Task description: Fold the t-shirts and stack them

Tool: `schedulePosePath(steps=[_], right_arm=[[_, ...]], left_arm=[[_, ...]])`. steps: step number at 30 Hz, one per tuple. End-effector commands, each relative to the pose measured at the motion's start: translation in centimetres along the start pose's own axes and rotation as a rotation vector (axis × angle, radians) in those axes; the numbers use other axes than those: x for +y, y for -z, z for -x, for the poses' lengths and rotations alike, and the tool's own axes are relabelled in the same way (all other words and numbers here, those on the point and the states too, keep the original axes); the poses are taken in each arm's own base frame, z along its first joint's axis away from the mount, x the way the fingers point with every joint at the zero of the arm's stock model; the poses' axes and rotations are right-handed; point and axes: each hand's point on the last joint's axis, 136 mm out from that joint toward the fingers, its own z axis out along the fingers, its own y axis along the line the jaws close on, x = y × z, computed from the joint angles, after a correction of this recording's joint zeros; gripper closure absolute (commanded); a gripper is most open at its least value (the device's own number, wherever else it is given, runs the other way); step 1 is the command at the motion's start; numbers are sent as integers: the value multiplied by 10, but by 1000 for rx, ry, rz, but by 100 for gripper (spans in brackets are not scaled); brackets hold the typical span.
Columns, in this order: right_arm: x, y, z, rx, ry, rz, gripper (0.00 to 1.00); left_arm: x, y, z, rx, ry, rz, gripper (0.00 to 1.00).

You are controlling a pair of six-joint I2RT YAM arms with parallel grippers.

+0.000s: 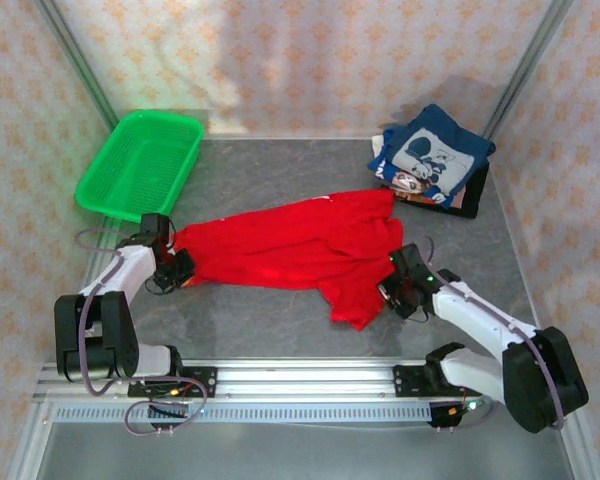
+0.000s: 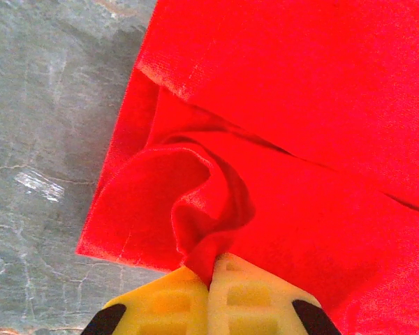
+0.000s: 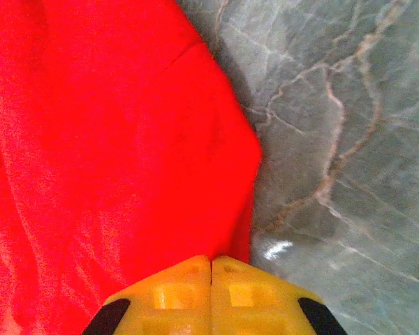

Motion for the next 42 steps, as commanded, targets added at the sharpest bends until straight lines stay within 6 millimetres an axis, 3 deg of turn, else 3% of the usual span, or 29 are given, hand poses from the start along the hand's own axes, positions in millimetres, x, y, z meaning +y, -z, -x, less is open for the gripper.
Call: schedulePosePath(steps=[1,9,11,15,17,23,30,35,42], right_arm=[[-10,33,8,-53,92,-73,100],[-52,87,16,-145,157,-210,100],[-61,90,17,-157,154,-229,100],[-71,72,14,-143,128,-238,100],[-67,60,16,-157,113,-202,100],[-24,41,28,-170,150,-122,100],[32,58,46,-185,253,-116,100],[43,55,48,-160,284,-144,100],[58,32,53,-118,306,-160,99]], left_arm=[[1,2,6,-17,-2,2,100],[2,1,6,-16,-2,10,100],[2,1,6,-16,-4,12,100],[2,1,6,-15,-1,11,100],[2,0,6,-11,-2,11,100],[2,0,6,-10,-4,11,100],[0,6,7,-23,-10,6,100],[0,10,9,-37,-14,3,100],[1,9,9,-36,-15,11,100]])
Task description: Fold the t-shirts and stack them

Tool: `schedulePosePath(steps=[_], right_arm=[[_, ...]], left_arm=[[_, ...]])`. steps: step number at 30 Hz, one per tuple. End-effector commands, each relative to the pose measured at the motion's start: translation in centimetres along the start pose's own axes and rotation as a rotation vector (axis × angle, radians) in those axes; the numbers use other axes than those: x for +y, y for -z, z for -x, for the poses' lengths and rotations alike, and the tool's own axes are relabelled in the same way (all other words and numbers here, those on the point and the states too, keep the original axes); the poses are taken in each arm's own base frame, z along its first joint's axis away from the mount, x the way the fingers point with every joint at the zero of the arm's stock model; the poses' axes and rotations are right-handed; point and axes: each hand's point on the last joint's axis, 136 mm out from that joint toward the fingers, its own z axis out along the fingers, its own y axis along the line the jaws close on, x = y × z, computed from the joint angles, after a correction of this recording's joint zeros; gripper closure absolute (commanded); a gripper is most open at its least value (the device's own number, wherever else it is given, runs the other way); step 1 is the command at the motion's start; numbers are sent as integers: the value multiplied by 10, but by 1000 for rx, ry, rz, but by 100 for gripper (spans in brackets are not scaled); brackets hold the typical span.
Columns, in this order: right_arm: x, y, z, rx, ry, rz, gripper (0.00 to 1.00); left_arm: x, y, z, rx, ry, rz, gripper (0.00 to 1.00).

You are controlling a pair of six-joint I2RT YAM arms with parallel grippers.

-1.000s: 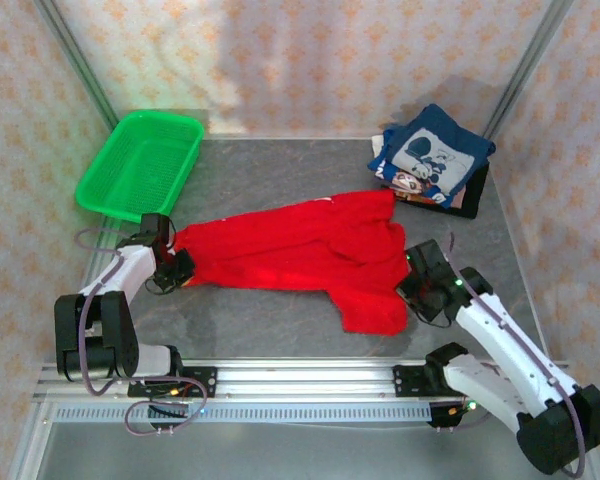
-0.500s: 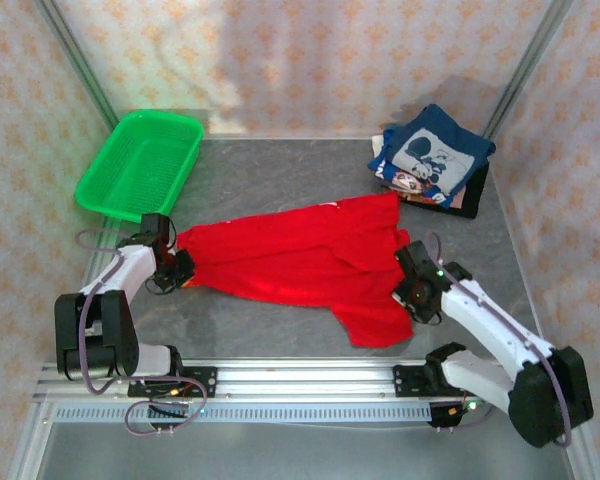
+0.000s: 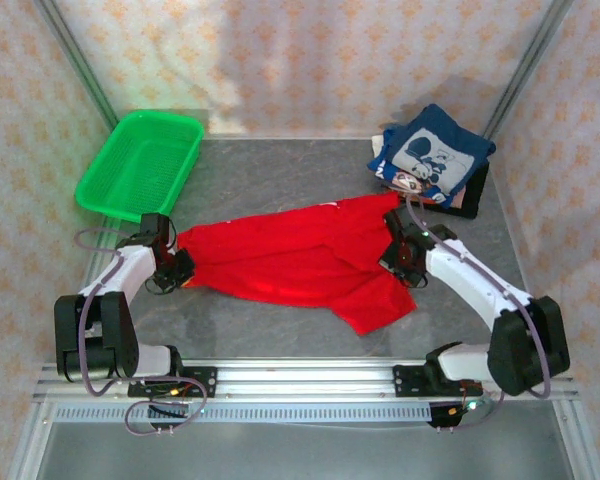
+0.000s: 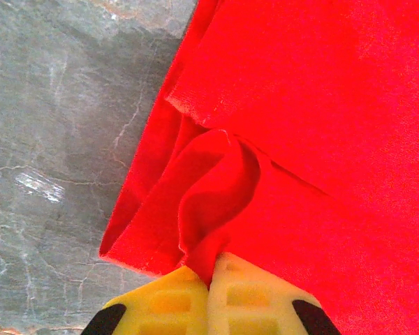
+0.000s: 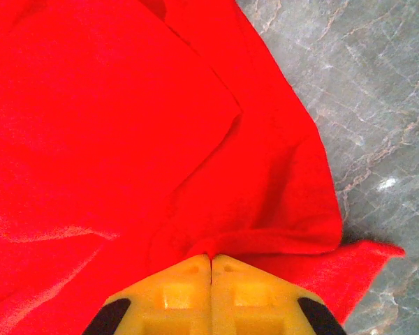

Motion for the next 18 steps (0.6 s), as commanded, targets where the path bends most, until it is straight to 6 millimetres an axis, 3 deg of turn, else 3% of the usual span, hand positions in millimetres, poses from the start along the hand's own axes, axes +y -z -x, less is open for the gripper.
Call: schedulePosePath(steps=[1,4,6,10,12,15,18], right_arm=[[17,-3,13,-16,31,20,97],[26,-11,22,-13,65,14,89],[29,-11,31,-14,82,12,79],[21,20,42,-51,114,38,48],[5,35,40,-66,110,41,40],[-22,56,24,-57,75,73,38],[-49,51,-4,10,18,67,42]], left_arm=[[1,8,9,-32,-13,12,100],[2,9,9,-34,-15,18,100],[2,9,9,-33,-17,21,100],[2,12,10,-39,-23,24,100],[3,12,10,-43,-20,25,100],[4,11,9,-40,-18,26,100],[4,10,9,-44,-13,25,100]])
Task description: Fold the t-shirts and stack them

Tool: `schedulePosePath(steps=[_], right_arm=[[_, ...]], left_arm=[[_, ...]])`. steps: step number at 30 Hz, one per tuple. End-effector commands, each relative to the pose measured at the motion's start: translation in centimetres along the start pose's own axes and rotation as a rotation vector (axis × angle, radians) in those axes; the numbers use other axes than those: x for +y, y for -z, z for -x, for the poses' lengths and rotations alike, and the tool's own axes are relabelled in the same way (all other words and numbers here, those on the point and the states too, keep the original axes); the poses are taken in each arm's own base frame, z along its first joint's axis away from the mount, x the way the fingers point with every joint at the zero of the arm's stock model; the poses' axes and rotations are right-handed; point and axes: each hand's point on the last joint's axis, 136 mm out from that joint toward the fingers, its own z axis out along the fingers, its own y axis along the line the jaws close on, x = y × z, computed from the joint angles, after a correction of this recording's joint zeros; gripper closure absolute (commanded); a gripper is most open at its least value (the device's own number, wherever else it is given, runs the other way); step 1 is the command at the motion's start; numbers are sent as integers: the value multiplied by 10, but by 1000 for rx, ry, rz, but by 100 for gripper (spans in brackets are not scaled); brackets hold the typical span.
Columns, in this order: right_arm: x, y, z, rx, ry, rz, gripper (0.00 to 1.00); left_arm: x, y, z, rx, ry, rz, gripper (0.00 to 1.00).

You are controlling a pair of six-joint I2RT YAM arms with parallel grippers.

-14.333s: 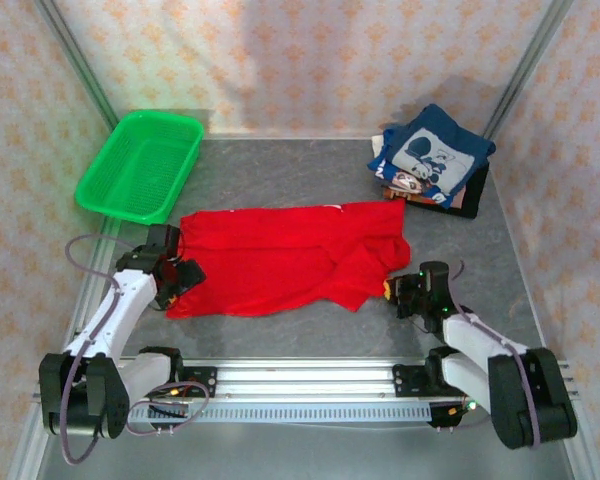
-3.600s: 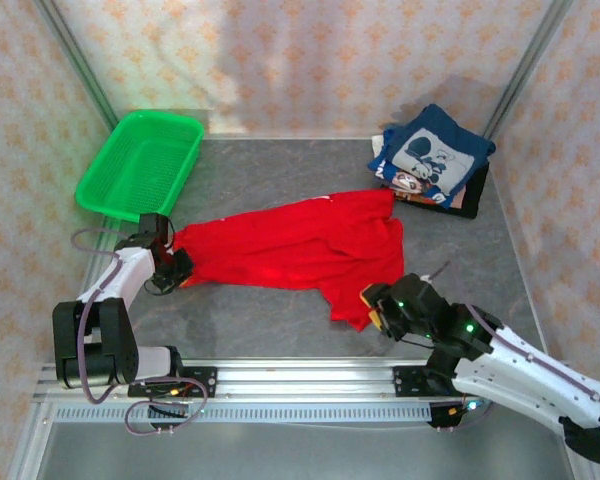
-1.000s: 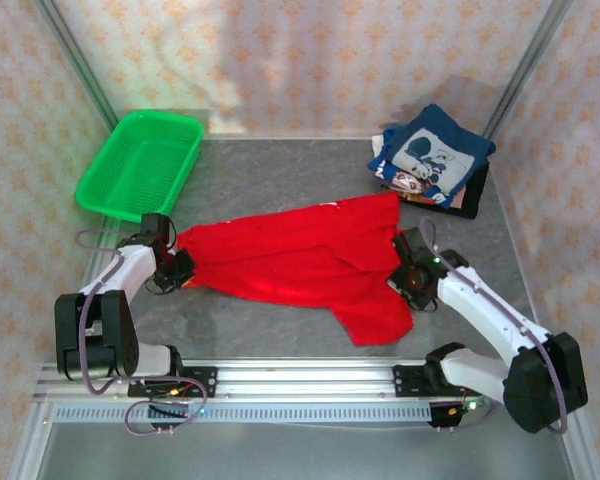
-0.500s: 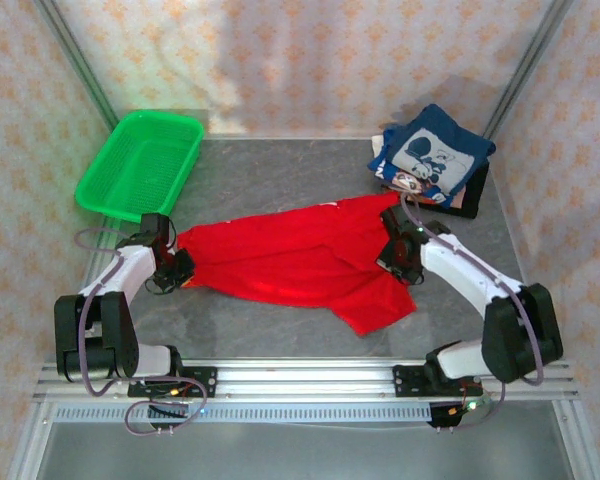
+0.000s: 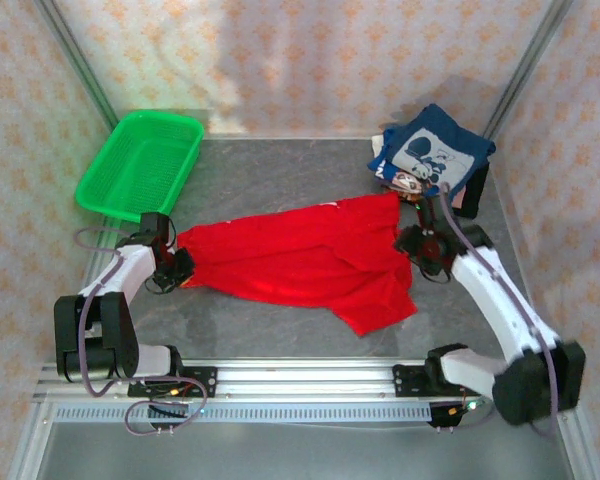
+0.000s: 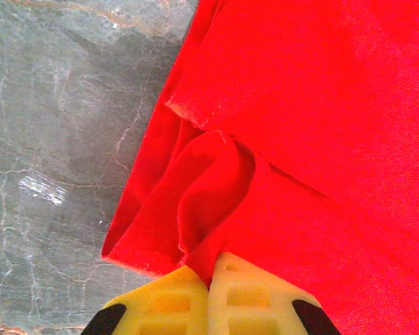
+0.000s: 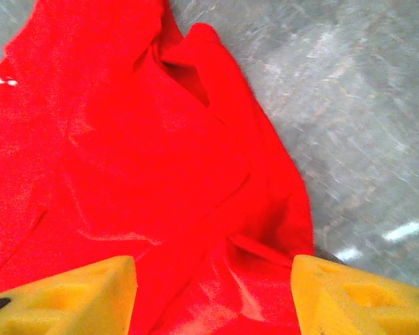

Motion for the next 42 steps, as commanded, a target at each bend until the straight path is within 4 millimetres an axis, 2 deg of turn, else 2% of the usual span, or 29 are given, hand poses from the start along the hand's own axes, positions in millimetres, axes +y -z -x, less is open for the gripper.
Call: schedulePosePath(steps=[1,5,10,13,16,28,34,40,42], right_arm=[[-47,-7,-51,153,-42,-110,43],[-70,-30,-83,210,-169,-126,51],[-84,-48,-94,211,-221,-158,64],[-96,-53,-102,240,-200,-214,66],[-103,-57,-101,221,-190,-239,67],[-99,-83,-97,237,-179,-263,73],[-107,-90,-93,222,-174,-321,81],[-107,-91,-85,190,-170,-337,96],[-101,-90,-83,188,-178,-314,100]], left_arm=[[5,8,6,-36,-5,23,100],[5,9,6,-35,-5,22,100],[5,13,5,-42,-8,21,100],[5,14,5,-42,-10,20,100],[5,14,5,-46,-8,19,100],[6,15,4,-46,-9,21,100],[7,16,3,-48,-6,21,100],[6,17,4,-54,-8,20,100],[6,18,5,-54,-8,20,100]])
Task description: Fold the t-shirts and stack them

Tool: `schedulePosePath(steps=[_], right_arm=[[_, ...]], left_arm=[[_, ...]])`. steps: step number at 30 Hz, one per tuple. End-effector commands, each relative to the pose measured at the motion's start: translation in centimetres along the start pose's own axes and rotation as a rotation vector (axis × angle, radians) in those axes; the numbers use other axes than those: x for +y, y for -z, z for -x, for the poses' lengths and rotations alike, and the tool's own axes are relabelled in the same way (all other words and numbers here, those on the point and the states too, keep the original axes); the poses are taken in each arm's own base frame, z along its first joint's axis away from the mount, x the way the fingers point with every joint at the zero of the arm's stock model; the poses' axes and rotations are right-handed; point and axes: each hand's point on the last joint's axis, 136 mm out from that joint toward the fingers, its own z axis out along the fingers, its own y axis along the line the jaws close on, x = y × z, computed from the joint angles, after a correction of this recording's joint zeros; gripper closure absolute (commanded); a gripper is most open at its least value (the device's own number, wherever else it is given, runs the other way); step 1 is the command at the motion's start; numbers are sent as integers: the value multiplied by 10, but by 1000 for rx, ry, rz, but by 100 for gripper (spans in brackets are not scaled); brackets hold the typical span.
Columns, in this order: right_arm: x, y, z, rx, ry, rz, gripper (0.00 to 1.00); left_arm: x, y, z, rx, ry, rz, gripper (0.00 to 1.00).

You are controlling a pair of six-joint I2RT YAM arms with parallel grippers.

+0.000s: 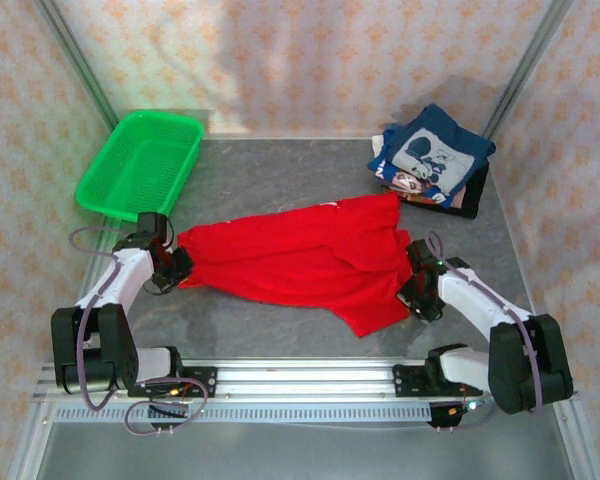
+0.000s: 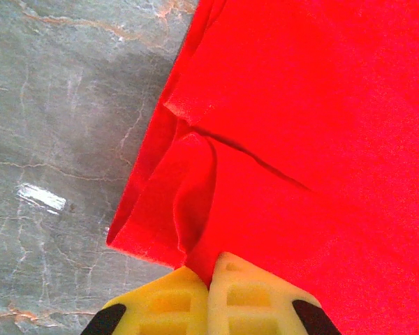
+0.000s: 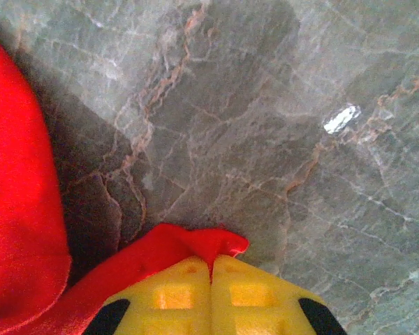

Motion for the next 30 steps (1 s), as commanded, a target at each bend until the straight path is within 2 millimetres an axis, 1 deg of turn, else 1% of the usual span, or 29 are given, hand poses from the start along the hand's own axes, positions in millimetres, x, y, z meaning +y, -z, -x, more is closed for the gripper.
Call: schedulePosePath(steps=[1,2,4,7,9,12,14,16,18,23,25,28,30], right_arm=[[-1,1,10,-48,-16,-12,100],[-1,5,9,-45,-18,-8,100],[-2,21,10,-68,-19,21,100],[-11,41,4,-81,-30,42,100],[-18,50,-4,-75,-45,58,100],[-26,60,-17,-51,-67,91,100],[-32,67,-25,-34,-78,104,100],[-36,76,-28,-38,-81,115,100],[-36,88,-29,-50,-85,142,100],[-23,129,-16,-126,-88,238,100],[-12,144,-9,-150,-76,276,100],[7,161,1,-169,-44,311,100],[20,172,11,-192,-16,329,100]], left_arm=[[6,8,4,-20,-4,30,100],[4,12,5,-23,-6,24,100],[0,20,7,-42,-8,8,100],[-6,32,8,-60,10,-28,100],[-7,39,5,-63,23,-40,100],[-4,45,-6,-52,39,-49,100],[2,48,-12,-52,42,-34,100],[5,52,-17,-54,42,-26,100],[5,57,-18,-61,42,-31,100],[7,71,-21,-49,76,-8,100],[6,76,-19,-50,85,-7,100],[8,78,-16,-62,95,13,100],[6,80,-14,-68,93,7,100]])
